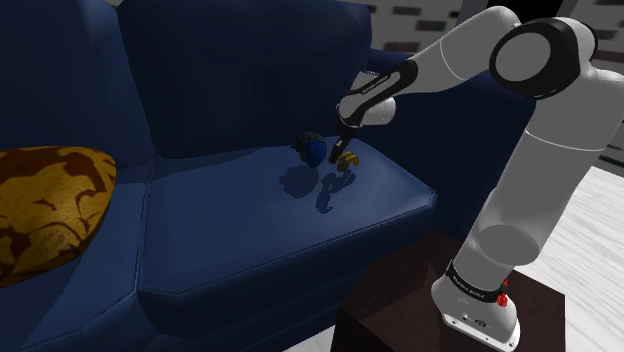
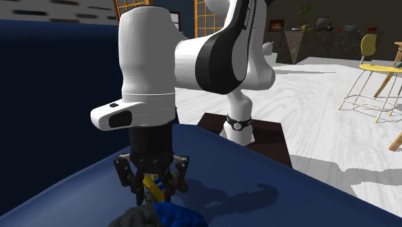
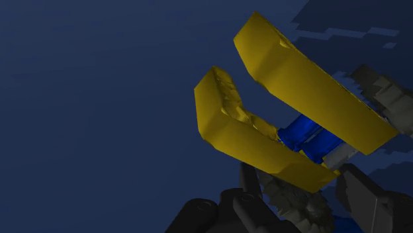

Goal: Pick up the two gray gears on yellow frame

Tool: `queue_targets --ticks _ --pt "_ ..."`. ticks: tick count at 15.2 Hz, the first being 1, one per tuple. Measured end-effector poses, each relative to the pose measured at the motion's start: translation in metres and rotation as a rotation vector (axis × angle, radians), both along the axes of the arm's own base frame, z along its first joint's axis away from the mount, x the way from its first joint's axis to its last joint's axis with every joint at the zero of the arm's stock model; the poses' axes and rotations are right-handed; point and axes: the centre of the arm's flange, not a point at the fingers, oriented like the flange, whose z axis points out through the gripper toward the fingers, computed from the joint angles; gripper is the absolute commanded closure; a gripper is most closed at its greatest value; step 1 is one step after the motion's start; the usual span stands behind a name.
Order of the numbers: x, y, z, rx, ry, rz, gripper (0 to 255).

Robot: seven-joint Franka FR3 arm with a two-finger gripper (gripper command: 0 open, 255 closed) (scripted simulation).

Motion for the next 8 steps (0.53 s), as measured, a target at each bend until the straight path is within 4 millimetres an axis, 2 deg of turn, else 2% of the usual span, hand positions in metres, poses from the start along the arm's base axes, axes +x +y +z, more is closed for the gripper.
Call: queue_targets --ticks 3,8 --pt "0.000 0.000 0.000 0.000 0.000 0.000 255" --pt "0.000 0.000 0.020 0.001 0.002 0.001 255"
